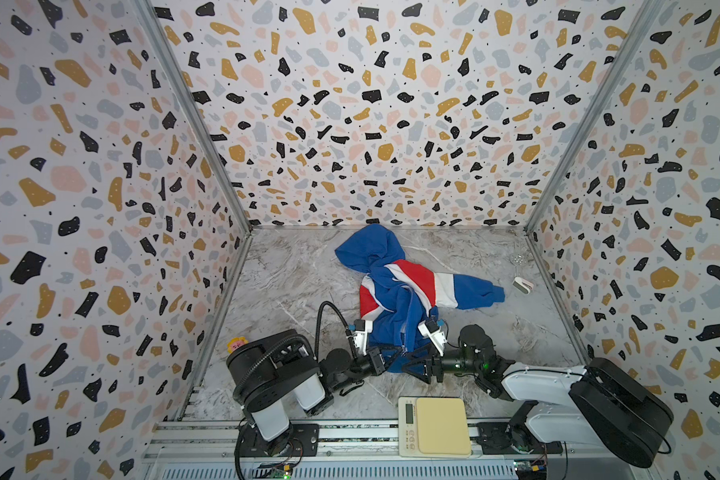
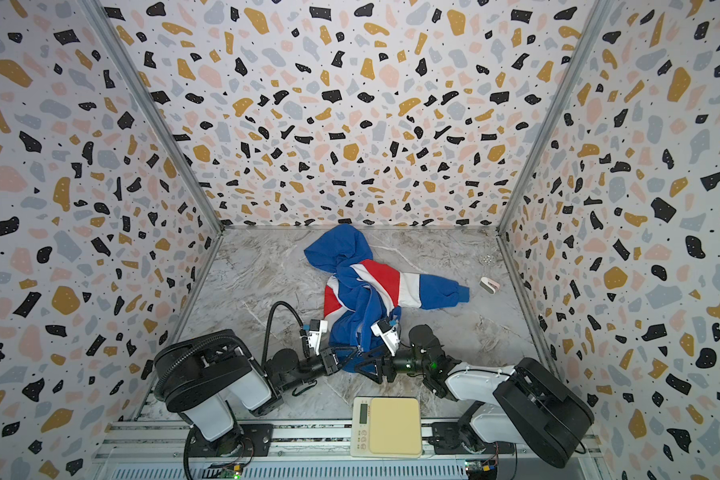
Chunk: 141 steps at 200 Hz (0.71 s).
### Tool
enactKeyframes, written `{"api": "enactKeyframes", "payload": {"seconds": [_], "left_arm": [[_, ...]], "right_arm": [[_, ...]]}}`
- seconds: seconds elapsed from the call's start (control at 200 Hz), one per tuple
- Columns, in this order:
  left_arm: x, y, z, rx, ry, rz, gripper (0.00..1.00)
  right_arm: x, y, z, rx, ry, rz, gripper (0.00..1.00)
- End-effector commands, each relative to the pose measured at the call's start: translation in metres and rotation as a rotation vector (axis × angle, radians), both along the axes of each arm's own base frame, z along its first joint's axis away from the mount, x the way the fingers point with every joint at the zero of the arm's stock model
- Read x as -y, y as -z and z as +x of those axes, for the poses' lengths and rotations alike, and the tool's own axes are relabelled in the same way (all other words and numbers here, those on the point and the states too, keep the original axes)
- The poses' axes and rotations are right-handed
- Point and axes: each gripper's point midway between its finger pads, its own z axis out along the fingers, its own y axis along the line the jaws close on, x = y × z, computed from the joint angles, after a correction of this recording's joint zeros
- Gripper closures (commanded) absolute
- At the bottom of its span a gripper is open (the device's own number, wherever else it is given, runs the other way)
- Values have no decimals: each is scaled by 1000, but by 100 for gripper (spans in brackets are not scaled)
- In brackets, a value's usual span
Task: Zip up the jacket
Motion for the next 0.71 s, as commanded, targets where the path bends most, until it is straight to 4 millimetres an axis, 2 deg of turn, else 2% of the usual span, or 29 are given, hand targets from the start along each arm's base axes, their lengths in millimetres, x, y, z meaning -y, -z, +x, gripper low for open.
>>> {"api": "enactKeyframes", "payload": {"seconds": [0.0,0.23,0.36,0.556,0.701], "left_arm": [[-2,-41,-3,105,5,-140,100],[-3,-41,-3,106,2,-140,100],[-3,-41,-3,108,0,-137,100],[-2,-41,-2,109,0,-141,100],[-2,-42,-3,111,1,-144,100]], "right_arm": [[-11,-21,8,85,-29,51,28],[-12,-13,7,65,-34,41,28],[-12,-11,5,46,-40,49,35],[-10,-8,-1,4,-44,69,52],[-10,-4,-6,-17,-46,73,54]]}}
